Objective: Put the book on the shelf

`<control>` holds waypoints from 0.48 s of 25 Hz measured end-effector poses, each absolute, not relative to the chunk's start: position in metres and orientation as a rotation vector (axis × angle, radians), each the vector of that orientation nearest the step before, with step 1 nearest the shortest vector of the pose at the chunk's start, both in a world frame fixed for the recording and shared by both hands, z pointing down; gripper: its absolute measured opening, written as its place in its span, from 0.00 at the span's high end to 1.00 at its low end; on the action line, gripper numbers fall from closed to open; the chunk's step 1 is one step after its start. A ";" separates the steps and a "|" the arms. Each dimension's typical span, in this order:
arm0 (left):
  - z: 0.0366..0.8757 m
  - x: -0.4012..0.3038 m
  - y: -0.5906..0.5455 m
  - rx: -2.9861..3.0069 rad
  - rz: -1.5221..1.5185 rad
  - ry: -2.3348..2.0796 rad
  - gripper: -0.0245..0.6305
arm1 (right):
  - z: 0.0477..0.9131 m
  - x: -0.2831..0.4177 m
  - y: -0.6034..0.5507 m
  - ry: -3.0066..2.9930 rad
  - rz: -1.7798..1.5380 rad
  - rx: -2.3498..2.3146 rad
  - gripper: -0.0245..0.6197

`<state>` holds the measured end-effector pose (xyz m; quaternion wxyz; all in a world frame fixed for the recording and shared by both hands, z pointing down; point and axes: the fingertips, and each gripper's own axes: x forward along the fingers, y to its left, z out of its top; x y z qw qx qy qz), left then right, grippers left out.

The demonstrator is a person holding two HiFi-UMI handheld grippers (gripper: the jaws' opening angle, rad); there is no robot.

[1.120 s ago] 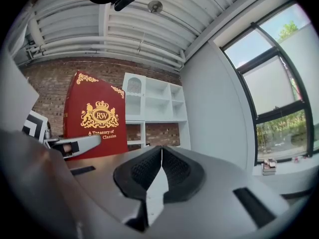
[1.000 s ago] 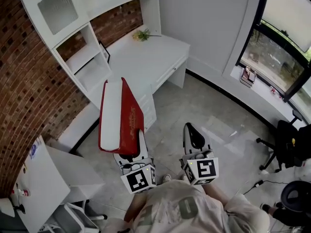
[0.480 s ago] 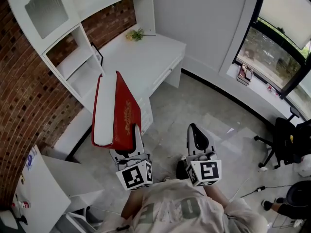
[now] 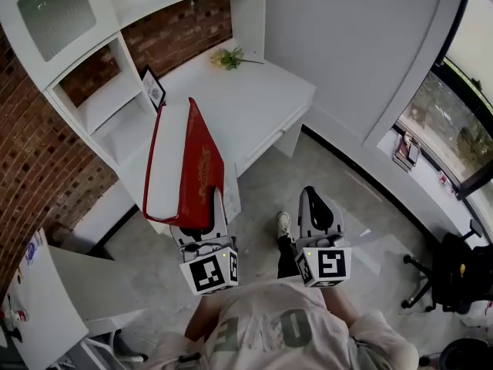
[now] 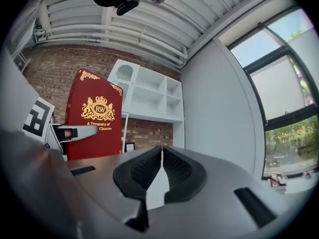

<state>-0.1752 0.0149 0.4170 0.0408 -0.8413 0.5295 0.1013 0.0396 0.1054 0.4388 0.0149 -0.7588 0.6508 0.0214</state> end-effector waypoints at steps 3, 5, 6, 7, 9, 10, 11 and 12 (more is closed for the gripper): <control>0.409 -0.140 -0.040 -2.530 0.307 1.695 0.59 | 0.423 0.082 0.039 2.103 0.122 -2.304 0.94; 0.402 -0.119 -0.077 -2.484 0.300 1.753 0.59 | 0.411 0.105 -0.007 2.169 0.169 -2.248 0.94; 0.398 -0.109 -0.096 -2.461 0.305 1.788 0.59 | 0.406 0.116 -0.032 2.204 0.197 -2.210 0.94; 0.394 -0.099 -0.114 -2.441 0.313 1.821 0.59 | 0.403 0.126 -0.057 2.236 0.209 -2.175 0.94; 0.387 -0.081 -0.149 -2.401 0.314 1.868 0.59 | 0.401 0.146 -0.105 2.291 0.199 -2.118 0.94; 0.383 -0.072 -0.165 -2.379 0.307 1.887 0.59 | 0.401 0.155 -0.129 2.319 0.190 -2.094 0.94; 0.379 -0.065 -0.182 -2.358 0.299 1.908 0.59 | 0.400 0.161 -0.152 2.349 0.181 -2.067 0.94; 0.374 -0.059 -0.198 -2.338 0.296 1.933 0.59 | 0.398 0.166 -0.173 2.381 0.175 -2.034 0.94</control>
